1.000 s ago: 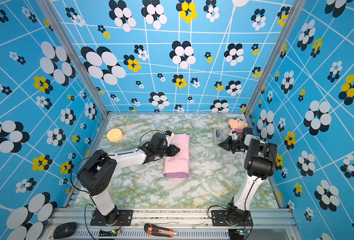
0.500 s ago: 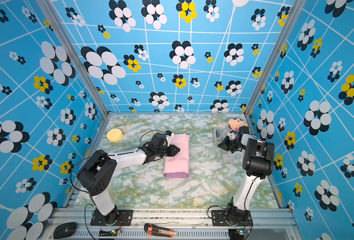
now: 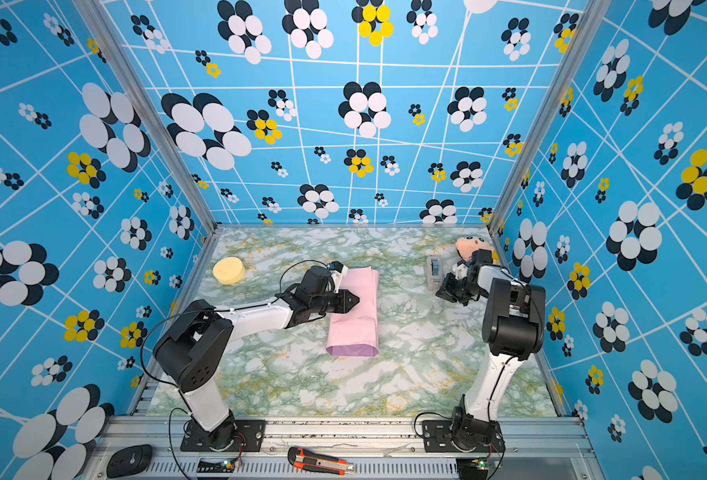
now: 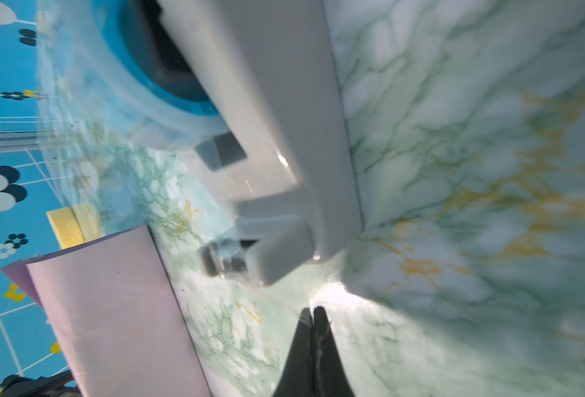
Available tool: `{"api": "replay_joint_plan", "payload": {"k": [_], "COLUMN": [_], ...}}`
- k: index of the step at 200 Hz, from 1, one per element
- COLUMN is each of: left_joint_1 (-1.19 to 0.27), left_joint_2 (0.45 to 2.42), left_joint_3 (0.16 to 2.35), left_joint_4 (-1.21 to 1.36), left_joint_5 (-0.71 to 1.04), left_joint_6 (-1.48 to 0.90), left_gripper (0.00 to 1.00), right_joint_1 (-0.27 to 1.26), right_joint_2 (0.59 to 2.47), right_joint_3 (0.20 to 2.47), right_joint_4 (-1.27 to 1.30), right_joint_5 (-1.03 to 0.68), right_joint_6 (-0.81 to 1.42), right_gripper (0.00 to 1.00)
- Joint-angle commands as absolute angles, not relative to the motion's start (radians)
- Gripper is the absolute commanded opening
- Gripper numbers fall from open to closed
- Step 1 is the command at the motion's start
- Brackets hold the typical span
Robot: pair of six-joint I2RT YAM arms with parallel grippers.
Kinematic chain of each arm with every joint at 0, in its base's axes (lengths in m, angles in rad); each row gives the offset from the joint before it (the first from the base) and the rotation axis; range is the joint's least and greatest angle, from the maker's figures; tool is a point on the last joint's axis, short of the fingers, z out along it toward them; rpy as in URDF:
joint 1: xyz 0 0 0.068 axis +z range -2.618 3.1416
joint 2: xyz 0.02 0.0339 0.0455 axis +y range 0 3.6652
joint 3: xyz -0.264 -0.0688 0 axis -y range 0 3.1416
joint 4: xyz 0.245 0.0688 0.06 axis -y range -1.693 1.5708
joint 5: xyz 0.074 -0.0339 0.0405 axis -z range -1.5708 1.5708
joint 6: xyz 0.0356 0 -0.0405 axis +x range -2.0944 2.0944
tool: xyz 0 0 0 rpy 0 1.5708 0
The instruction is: Wrap the gift box in paper
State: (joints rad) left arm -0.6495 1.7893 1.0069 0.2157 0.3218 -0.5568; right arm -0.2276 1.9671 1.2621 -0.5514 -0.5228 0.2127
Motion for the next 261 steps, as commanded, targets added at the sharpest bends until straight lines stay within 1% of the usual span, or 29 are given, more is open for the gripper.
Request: {"api": "replay_joint_plan", "payload": {"k": [1, 26, 49, 72, 83, 89, 94, 109, 116, 139, 163, 221, 261], "left_joint_1": [-0.649, -0.650, -0.650, -0.650, -0.651, -0.650, -0.650, -0.650, -0.650, -0.650, -0.650, -0.649, -0.647], "left_joint_2": [1.807, 1.810, 1.809, 1.802, 1.800, 1.799, 1.798, 1.801, 1.801, 1.800, 1.795, 1.795, 1.797], "left_joint_3": [0.969, 0.974, 0.975, 0.973, 0.971, 0.970, 0.969, 0.972, 0.973, 0.973, 0.969, 0.973, 0.975], "left_joint_4": [0.080, 0.080, 0.078, 0.078, 0.077, 0.077, 0.077, 0.078, 0.080, 0.081, 0.078, 0.074, 0.069], "left_joint_5": [0.273, 0.275, 0.274, 0.270, 0.270, 0.270, 0.270, 0.271, 0.273, 0.273, 0.267, 0.262, 0.261], "left_joint_6": [-0.543, -0.542, -0.541, -0.541, -0.539, -0.538, -0.538, -0.536, -0.535, -0.537, -0.535, -0.534, -0.531], "left_gripper": [0.22, 0.22, 0.21, 0.21, 0.21, 0.22, 0.21, 0.21, 0.21, 0.21, 0.21, 0.21, 0.21], "right_joint_1": [-0.229, -0.225, -0.225, -0.229, -0.237, -0.241, -0.244, -0.245, -0.245, -0.258, -0.286, -0.287, -0.287], "right_joint_2": [1.946, 1.936, 1.908, 1.847, 1.819, 1.809, 1.803, 1.802, 1.806, 1.826, 1.867, 2.009, 2.058], "right_joint_3": [1.254, 1.260, 1.253, 1.257, 1.250, 1.239, 1.229, 1.203, 1.197, 1.199, 1.235, 1.368, 1.410], "right_joint_4": [-0.718, -0.745, -0.739, -0.739, -0.705, -0.671, -0.640, -0.540, -0.507, -0.411, -0.322, -0.370, -0.408], "right_joint_5": [-0.396, -0.362, -0.447, -0.470, -0.517, -0.549, -0.577, -0.638, -0.645, -0.646, -0.740, -0.831, -0.854], "right_joint_6": [0.188, 0.173, 0.166, 0.151, 0.130, 0.124, 0.122, 0.102, 0.101, 0.116, 0.166, 0.120, 0.095], "right_gripper": [0.00, 0.00, 0.00, 0.00, 0.12, 0.21, 0.26, 0.37, 0.41, 0.43, 0.43, 0.43, 0.43]}}
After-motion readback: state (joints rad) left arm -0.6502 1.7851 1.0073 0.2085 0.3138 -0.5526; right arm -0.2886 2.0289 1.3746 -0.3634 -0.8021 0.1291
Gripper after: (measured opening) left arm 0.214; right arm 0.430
